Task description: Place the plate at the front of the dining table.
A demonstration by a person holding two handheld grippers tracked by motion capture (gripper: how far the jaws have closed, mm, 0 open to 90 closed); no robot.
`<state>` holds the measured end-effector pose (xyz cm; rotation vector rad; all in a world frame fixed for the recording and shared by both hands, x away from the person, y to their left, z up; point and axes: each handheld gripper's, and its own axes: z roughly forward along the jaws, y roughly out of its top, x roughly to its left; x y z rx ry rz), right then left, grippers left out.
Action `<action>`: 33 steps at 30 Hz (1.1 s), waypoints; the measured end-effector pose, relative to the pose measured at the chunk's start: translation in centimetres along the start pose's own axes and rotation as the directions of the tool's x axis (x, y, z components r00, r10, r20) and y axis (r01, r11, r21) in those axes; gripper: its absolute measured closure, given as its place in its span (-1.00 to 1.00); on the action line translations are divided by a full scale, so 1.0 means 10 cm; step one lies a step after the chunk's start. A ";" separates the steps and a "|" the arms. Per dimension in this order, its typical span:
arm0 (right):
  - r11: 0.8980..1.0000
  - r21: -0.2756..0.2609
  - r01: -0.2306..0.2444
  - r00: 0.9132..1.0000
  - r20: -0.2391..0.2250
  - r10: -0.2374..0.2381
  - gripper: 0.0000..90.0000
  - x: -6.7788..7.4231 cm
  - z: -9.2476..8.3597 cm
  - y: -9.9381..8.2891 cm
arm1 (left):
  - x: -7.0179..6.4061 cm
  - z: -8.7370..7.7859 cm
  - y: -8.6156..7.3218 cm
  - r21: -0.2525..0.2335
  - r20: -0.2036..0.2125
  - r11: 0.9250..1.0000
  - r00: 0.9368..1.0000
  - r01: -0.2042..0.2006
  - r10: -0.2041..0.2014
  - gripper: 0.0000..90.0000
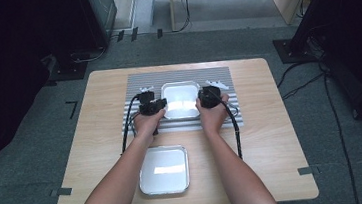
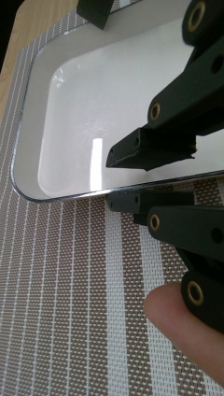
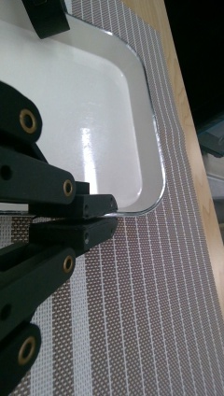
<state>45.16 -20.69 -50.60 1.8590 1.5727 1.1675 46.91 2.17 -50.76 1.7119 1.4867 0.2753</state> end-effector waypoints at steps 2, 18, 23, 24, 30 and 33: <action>1.000 0.003 -0.018 0.999 -0.031 0.019 0.93 -0.03 0.01 0.01 | 0.05 0.00 0.01 0.002 0.008 1.000 1.000 0.021 -0.021 0.68; 0.999 0.002 0.054 0.992 -0.114 -0.053 0.83 -0.21 -0.36 -0.08 | 0.27 -0.45 -0.13 -0.099 0.054 0.994 0.998 0.035 -0.029 0.78; 0.983 -0.024 0.183 0.971 -0.152 -0.185 0.77 -0.03 -0.50 -0.27 | 0.32 -0.61 -0.23 -0.177 0.071 0.984 0.997 0.031 -0.019 0.68; 0.976 -0.022 0.217 0.965 -0.149 -0.217 0.76 0.02 -0.52 -0.32 | 0.32 -0.62 -0.25 -0.177 0.070 0.984 0.997 0.030 -0.018 0.68; 0.982 -0.035 0.188 0.977 -0.091 -0.190 0.62 0.08 -0.61 -0.48 | 0.25 -0.60 -0.33 -0.095 0.096 0.995 0.995 -0.009 0.018 0.65; 0.986 -0.019 0.165 0.984 -0.072 -0.166 0.61 -0.03 -0.61 -0.49 | 0.21 -0.58 -0.36 -0.080 0.113 0.996 0.992 -0.037 0.046 0.66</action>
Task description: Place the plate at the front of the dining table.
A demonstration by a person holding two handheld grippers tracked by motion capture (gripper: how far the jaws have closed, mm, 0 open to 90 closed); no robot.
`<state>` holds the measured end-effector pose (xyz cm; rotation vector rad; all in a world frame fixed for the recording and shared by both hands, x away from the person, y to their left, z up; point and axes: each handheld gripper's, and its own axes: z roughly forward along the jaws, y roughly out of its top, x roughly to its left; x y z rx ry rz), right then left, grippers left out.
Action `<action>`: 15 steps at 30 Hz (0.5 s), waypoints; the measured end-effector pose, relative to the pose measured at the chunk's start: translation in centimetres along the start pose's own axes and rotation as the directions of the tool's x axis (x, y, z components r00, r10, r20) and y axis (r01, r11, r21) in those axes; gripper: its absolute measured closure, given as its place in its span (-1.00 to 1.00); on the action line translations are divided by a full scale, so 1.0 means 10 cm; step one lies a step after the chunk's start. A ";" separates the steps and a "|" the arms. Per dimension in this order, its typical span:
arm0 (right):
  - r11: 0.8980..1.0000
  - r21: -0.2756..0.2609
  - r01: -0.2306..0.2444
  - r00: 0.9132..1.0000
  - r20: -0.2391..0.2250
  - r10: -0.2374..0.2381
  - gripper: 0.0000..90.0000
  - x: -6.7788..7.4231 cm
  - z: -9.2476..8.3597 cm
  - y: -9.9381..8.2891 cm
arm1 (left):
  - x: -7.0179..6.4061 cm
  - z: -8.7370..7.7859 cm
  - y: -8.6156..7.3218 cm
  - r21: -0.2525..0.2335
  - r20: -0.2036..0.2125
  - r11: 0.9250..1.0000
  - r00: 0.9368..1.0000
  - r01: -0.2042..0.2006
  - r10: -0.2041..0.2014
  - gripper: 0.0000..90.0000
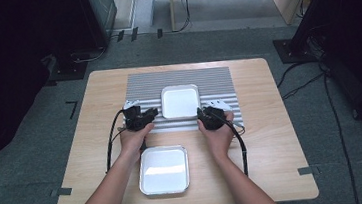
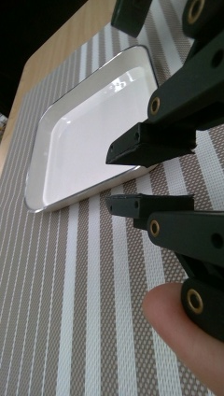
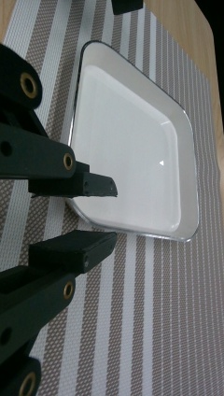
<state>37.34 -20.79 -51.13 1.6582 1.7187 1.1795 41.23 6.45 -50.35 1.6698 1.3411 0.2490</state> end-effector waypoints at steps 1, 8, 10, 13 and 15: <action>1.000 0.003 -0.004 1.000 -0.005 0.004 0.61 -0.03 0.00 -0.01 | -0.01 0.00 0.00 -0.001 0.006 1.000 1.000 -0.004 0.004 0.66; 0.998 0.058 0.021 0.998 -0.067 -0.017 0.46 -0.08 0.02 -0.03 | -0.03 -0.01 -0.01 0.006 0.050 1.000 0.998 -0.028 0.028 0.62; 0.996 0.084 0.024 0.996 -0.087 -0.017 0.44 -0.09 0.05 -0.05 | -0.01 0.01 -0.01 0.027 0.055 0.999 0.998 -0.020 0.019 0.59; 0.996 0.088 0.022 0.996 -0.087 -0.014 0.46 -0.09 0.07 -0.05 | 0.00 0.04 -0.01 0.070 0.062 0.997 0.998 -0.018 0.014 0.57; 0.996 0.086 0.023 0.996 -0.089 -0.016 0.48 -0.07 0.08 -0.04 | 0.00 0.06 -0.01 0.080 0.056 0.996 0.998 -0.026 0.022 0.56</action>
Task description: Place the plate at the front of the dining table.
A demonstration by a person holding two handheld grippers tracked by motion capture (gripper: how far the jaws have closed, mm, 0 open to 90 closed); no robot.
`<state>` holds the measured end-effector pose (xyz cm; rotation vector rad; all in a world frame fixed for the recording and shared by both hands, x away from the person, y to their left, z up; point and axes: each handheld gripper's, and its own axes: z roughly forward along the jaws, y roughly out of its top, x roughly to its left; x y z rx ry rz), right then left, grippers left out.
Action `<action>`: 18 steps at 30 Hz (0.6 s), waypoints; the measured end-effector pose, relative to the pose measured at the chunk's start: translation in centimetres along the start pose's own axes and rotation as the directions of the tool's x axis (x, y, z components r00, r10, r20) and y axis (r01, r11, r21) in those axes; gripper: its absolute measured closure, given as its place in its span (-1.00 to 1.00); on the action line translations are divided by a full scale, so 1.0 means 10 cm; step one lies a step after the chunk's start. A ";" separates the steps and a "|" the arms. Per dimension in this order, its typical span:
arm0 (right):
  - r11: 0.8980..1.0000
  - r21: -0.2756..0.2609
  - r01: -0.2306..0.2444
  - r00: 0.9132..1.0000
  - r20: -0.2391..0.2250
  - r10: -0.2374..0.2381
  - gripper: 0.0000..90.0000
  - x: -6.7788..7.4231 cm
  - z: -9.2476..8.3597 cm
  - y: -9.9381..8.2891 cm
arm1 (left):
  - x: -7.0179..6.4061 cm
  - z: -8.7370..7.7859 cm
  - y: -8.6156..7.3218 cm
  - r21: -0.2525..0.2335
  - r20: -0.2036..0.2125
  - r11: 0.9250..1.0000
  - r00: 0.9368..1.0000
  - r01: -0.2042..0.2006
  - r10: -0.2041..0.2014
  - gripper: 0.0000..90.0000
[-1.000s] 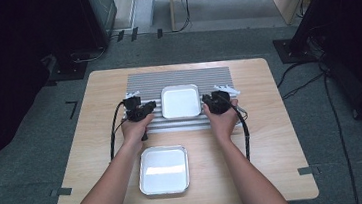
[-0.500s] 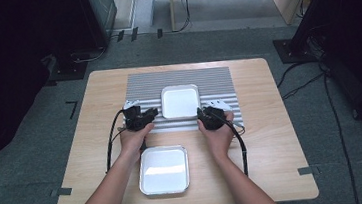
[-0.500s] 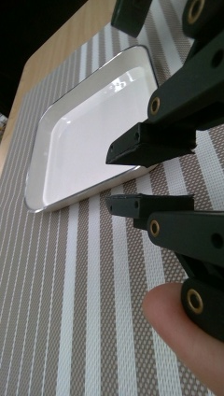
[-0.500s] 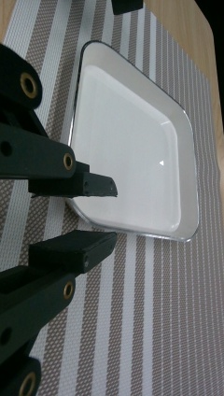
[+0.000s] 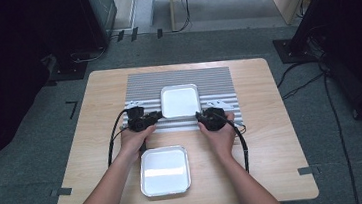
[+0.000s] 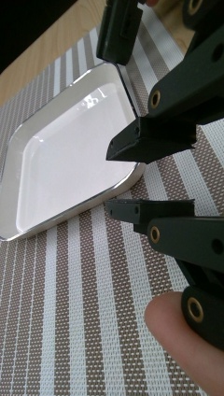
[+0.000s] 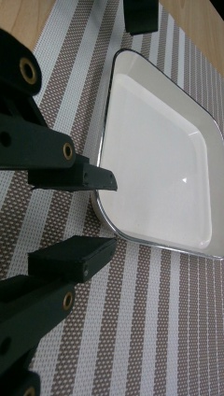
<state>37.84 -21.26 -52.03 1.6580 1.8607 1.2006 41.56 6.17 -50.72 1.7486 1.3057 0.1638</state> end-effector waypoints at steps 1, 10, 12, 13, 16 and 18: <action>1.000 0.002 0.004 1.000 -0.003 -0.004 0.49 0.01 0.01 0.00 | 0.00 0.01 0.00 0.000 -0.002 1.000 1.000 0.003 -0.003 0.56; 0.999 0.012 0.037 0.999 -0.003 -0.037 0.51 0.11 0.05 0.01 | -0.09 0.16 0.02 0.014 -0.032 1.000 0.999 0.005 -0.005 0.54; 0.999 0.010 0.036 0.999 0.002 -0.036 0.51 0.13 0.05 0.01 | -0.08 0.19 0.04 0.014 -0.038 1.000 0.999 0.027 -0.027 0.55; 0.999 0.010 0.037 0.999 0.007 -0.037 0.51 0.13 0.06 0.01 | -0.06 0.21 0.04 0.009 -0.039 0.999 0.998 0.045 -0.045 0.55; 0.999 0.011 0.037 0.999 0.012 -0.037 0.51 0.15 0.07 0.02 | -0.05 0.25 0.05 0.008 -0.050 0.998 0.996 0.068 -0.068 0.55; 0.999 0.013 0.040 0.999 0.012 -0.040 0.51 0.15 0.08 0.03 | -0.05 0.27 0.07 0.007 -0.065 0.997 0.995 0.076 -0.075 0.55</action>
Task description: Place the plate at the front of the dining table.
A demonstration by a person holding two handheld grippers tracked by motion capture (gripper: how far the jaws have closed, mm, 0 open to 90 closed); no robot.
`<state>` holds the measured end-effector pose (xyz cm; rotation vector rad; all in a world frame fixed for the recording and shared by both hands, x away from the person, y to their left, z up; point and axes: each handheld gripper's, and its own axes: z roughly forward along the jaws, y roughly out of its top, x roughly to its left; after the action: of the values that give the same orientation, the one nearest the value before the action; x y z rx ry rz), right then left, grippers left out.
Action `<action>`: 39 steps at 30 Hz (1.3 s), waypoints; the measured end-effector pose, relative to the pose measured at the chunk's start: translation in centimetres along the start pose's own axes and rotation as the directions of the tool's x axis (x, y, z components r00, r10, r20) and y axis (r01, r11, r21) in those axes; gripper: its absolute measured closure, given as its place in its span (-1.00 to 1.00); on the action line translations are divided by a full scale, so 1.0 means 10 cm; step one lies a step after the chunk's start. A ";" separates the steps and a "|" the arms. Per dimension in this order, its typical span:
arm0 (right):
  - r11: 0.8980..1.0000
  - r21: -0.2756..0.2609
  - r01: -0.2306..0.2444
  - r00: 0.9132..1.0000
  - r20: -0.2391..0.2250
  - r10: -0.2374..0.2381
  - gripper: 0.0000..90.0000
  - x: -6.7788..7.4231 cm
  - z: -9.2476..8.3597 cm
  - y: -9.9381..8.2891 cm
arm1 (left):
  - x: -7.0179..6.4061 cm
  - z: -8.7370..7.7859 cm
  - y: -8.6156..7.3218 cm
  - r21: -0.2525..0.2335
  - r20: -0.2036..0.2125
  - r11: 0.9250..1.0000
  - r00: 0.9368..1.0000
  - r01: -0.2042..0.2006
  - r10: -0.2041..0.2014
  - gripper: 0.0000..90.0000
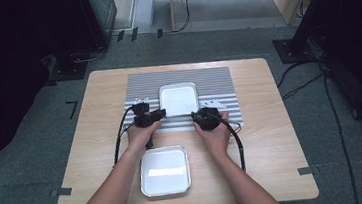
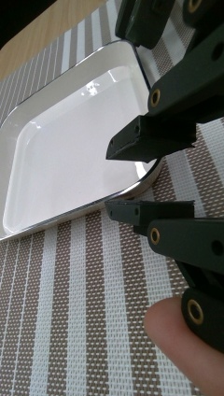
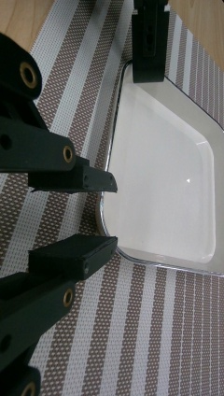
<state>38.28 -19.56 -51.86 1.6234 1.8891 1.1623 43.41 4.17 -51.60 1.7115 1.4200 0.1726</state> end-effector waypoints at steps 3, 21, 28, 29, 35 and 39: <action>1.000 0.003 -0.001 1.000 -0.007 0.001 0.52 0.01 0.02 0.02 | 0.00 0.03 0.04 -0.004 -0.016 1.000 1.000 0.018 -0.018 0.54; 0.996 -0.084 0.015 1.000 -0.014 -0.016 0.03 -0.06 -0.16 0.13 | 0.09 -0.25 0.07 -0.065 -0.033 0.998 0.999 0.012 -0.014 -0.35; 0.995 -0.051 0.085 0.996 -0.007 -0.085 -0.37 -0.09 -0.36 0.17 | 0.11 -0.48 -0.02 -0.112 -0.043 0.992 0.998 -0.052 0.048 -0.58; 0.994 -0.045 0.095 0.995 -0.008 -0.096 -0.40 -0.09 -0.38 0.16 | 0.11 -0.51 -0.04 -0.114 -0.063 0.991 0.996 -0.071 0.064 -0.59; 0.995 -0.041 0.088 0.996 -0.008 -0.089 -0.46 -0.21 -0.54 0.12 | 0.19 -0.67 -0.14 -0.116 -0.096 0.990 0.993 -0.083 0.072 -0.60; 0.997 -0.044 0.069 0.998 0.001 -0.069 -0.49 -0.31 -0.64 0.08 | 0.24 -0.76 -0.21 -0.106 -0.105 0.990 0.991 -0.092 0.081 -0.62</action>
<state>34.76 -24.65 -48.20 1.5232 1.8908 1.1675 38.20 10.09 -49.42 1.6935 1.3826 0.3832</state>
